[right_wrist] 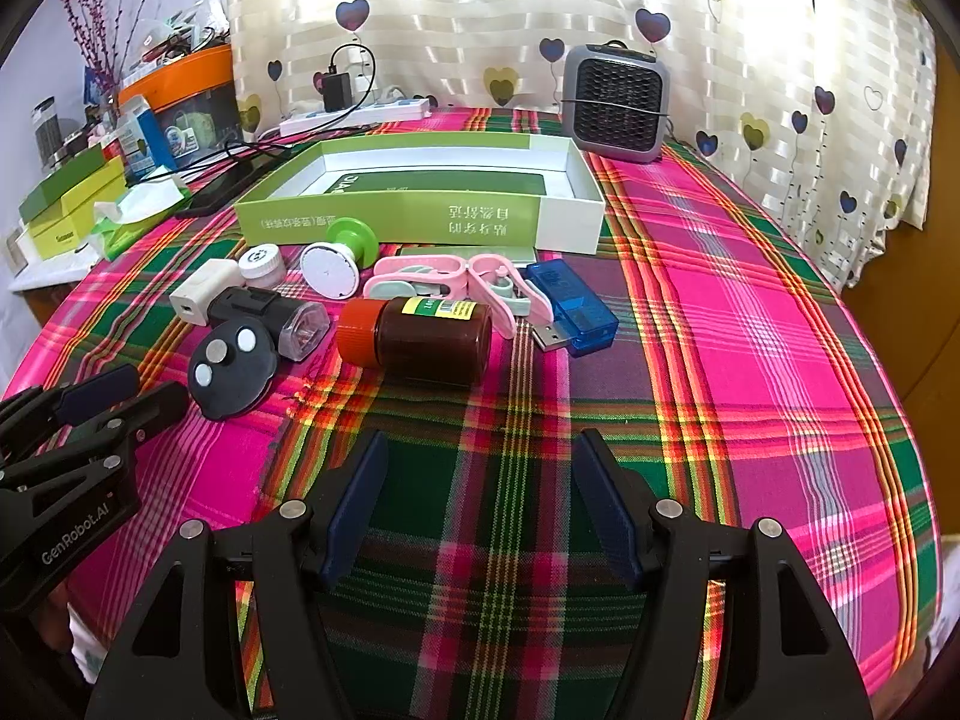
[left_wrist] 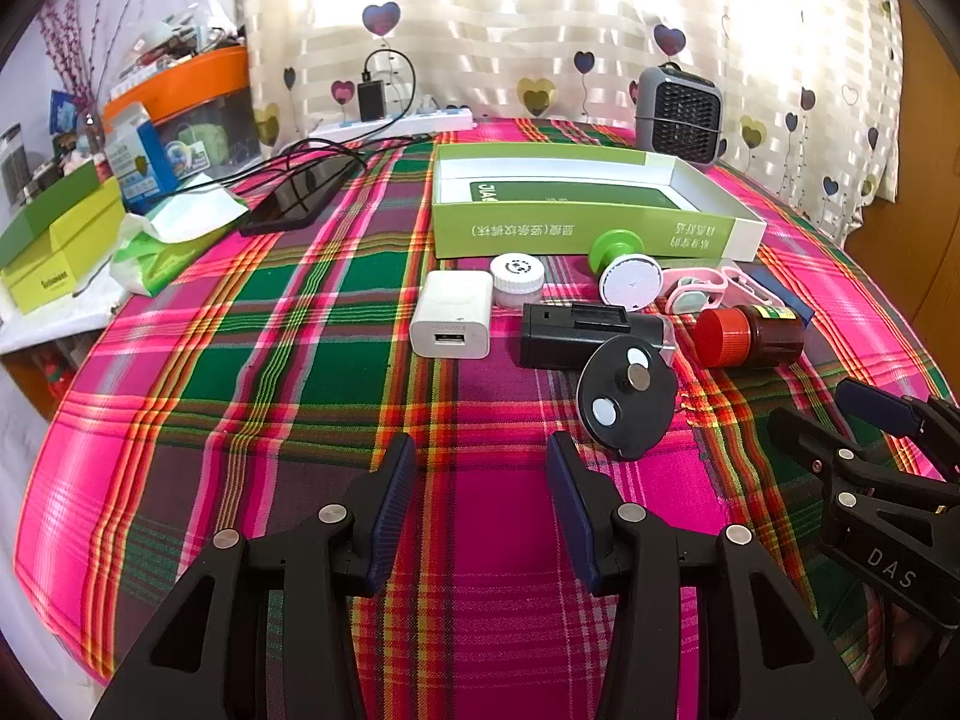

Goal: Organize rigid objects

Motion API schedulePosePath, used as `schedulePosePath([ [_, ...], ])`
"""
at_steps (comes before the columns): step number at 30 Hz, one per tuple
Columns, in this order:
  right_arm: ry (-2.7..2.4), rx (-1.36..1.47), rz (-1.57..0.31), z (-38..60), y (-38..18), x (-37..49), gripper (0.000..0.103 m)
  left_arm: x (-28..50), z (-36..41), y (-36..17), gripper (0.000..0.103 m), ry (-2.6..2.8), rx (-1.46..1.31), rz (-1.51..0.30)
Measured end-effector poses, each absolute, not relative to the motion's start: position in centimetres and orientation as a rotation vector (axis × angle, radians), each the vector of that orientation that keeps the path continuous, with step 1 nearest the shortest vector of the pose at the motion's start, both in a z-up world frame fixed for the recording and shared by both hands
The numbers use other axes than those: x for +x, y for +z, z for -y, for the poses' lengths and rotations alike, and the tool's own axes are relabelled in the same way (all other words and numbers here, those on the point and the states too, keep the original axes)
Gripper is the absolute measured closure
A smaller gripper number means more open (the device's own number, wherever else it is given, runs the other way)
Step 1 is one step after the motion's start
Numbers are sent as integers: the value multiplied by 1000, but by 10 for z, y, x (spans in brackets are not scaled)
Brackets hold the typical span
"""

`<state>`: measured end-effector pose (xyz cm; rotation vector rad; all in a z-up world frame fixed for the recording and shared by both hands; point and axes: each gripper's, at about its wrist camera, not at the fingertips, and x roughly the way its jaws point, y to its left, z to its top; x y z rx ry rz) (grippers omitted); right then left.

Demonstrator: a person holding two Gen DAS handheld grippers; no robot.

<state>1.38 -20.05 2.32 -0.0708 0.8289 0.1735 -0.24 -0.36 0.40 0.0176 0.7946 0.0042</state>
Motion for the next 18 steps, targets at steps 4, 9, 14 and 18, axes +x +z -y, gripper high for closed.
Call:
schedulePosePath([
  [4,174,-71,-828,201,23,14,38,-3,3,4,59,4,17,-794],
  [9,174,-71,-828,201,23,13,38,-3,3,3,59,3,17,-793],
  [14,174,-71,-827,201,23,14,38,-3,3,3,59,3,17,-792],
  [18,174,-71,-827,201,23,14,38,-3,3,3,59,3,18,-792],
])
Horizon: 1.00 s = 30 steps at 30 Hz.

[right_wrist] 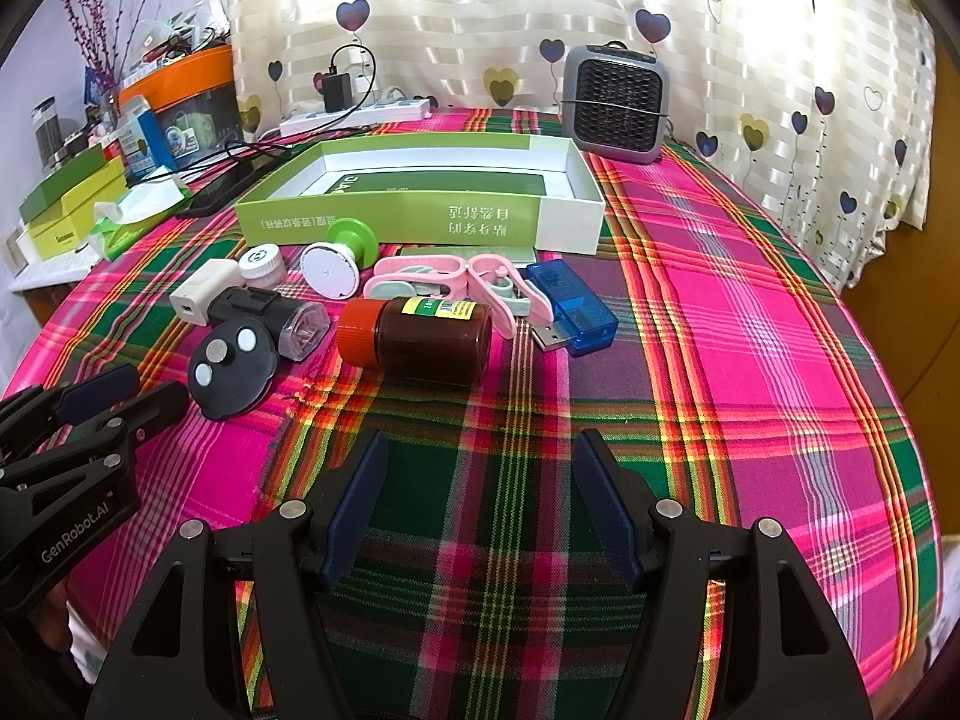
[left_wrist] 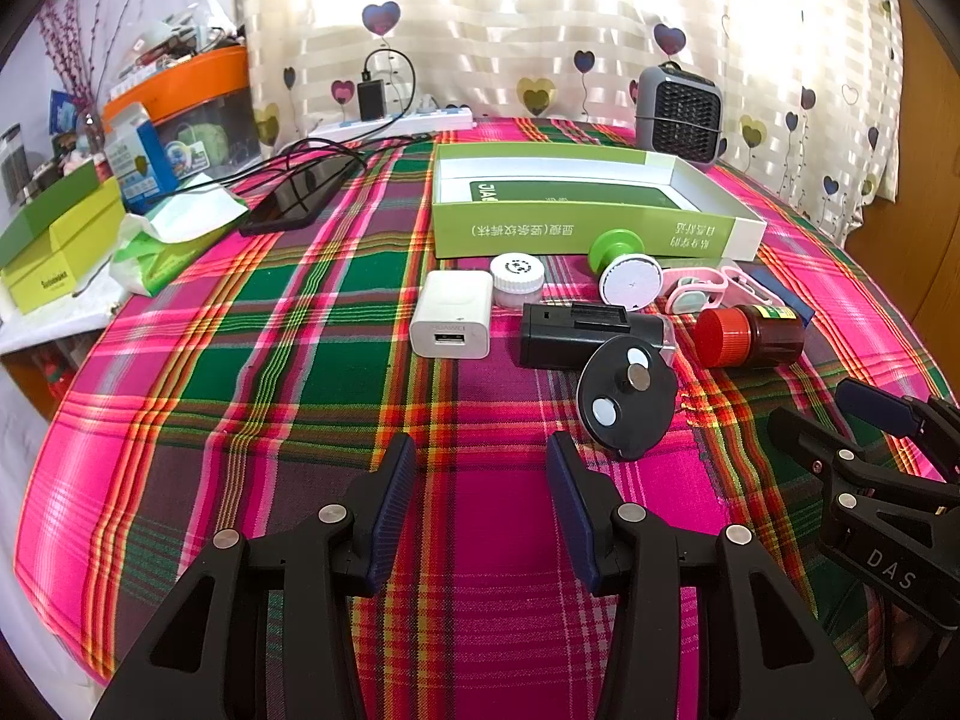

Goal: Organize rigid objects

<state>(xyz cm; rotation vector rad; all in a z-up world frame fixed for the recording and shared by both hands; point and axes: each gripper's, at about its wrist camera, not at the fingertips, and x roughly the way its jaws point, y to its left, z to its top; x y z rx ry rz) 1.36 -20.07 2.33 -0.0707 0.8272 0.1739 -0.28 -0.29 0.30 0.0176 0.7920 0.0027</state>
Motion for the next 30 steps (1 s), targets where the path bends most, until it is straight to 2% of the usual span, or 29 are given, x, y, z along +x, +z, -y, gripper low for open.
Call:
schedulePosePath([
  [20,209,-86,-827,204,24,15,38,-3,2,8,59,-15,13,-798],
  [30,397,-151,-847,210,26,31,38,-1,-1,12,60,-121,-31,-834],
])
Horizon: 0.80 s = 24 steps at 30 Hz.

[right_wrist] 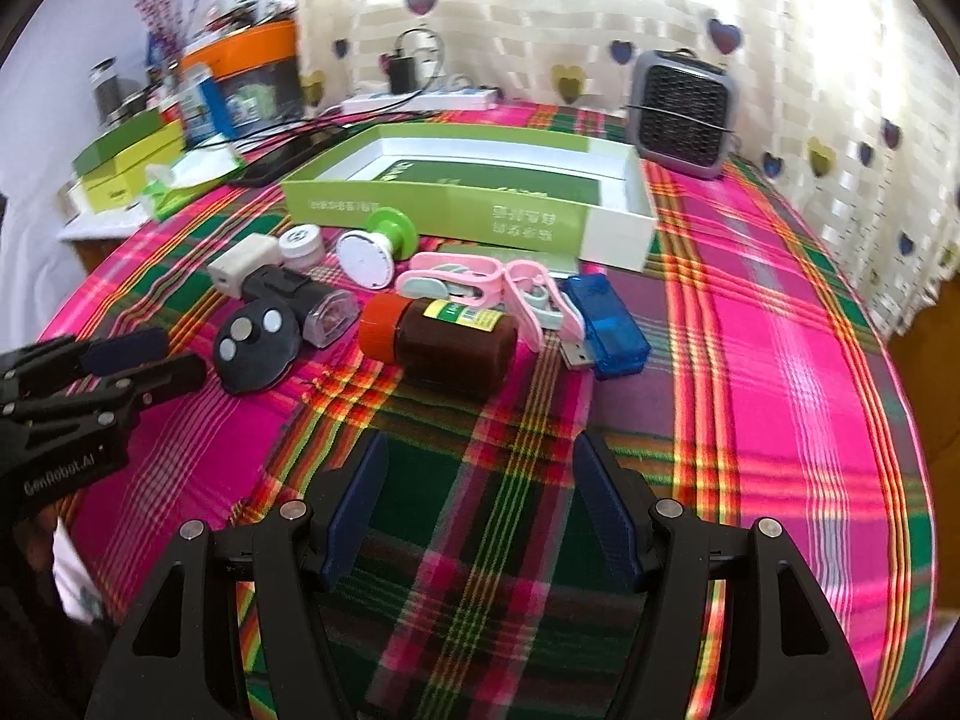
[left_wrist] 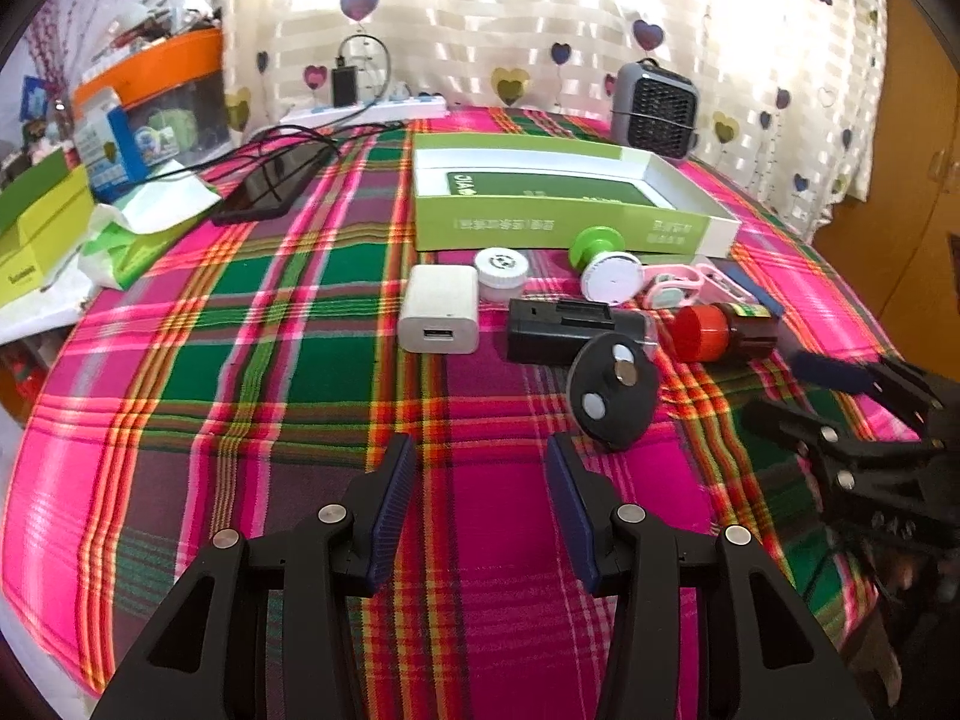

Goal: Organize rigid objects

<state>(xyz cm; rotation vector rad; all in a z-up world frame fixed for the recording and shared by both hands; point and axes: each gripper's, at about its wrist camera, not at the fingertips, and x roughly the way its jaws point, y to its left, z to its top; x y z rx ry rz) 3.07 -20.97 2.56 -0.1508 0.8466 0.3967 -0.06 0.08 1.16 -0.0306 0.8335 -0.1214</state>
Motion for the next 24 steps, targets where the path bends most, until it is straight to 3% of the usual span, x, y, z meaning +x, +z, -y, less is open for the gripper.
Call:
schedulePosePath([
  [10,602,-170,-765,209,45,51,38,-2,5,19,60,-287,-85,-830],
  [19,778,-46,-847,211,40,80,38,17,17,23,60,-336,-89,-839],
  [24,803,-112,-881,206,38,81,38,26,17,24,60,-346,-101,-847],
])
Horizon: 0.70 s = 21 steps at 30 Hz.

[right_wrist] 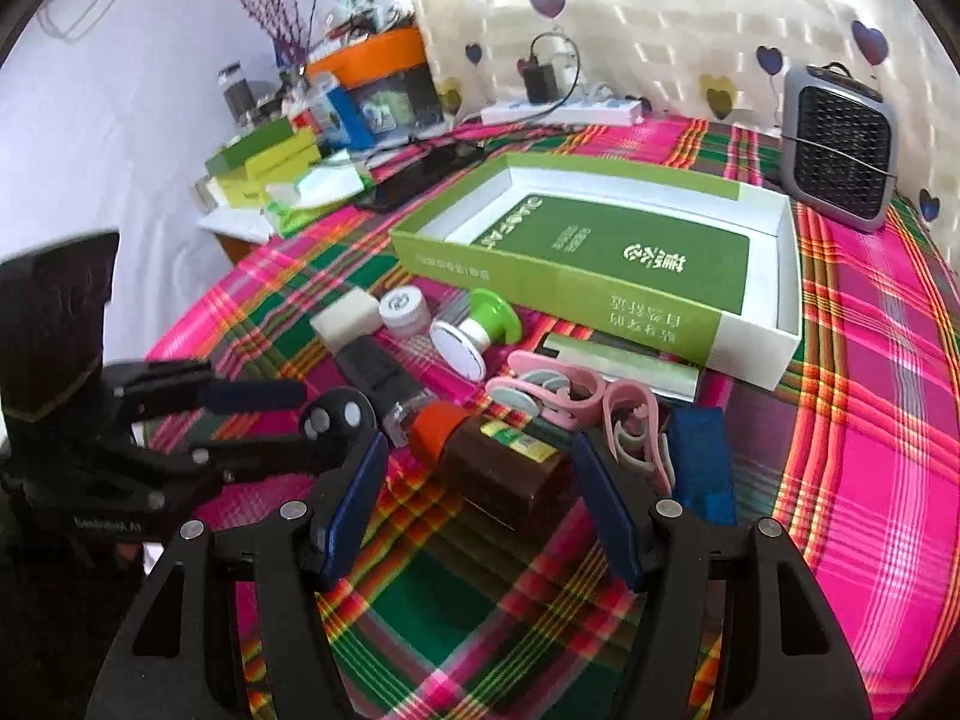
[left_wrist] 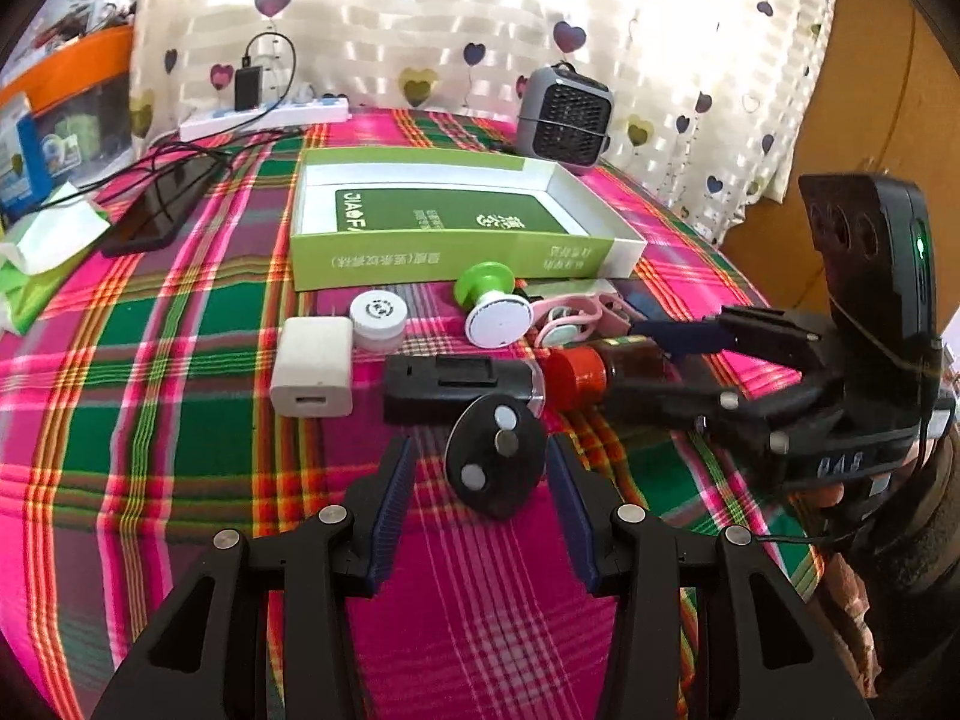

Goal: Organize rigid objects
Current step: 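Move the left tool to the black dotted disc while the right tool approaches the brown red-capped bottle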

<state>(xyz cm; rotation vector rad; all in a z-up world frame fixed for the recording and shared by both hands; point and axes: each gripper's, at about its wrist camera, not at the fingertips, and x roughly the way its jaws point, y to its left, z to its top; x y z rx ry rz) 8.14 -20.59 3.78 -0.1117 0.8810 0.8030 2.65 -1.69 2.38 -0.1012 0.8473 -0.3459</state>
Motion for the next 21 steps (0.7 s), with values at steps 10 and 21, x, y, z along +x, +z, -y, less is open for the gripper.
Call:
schedulePosePath([
  [10,788,-268,-867,201,37,74,38,37,20,16,60,-348,-99,-880],
  [21,774,-303,-913,190,28,85,38,48,21,15,60,-350,-129,-906],
])
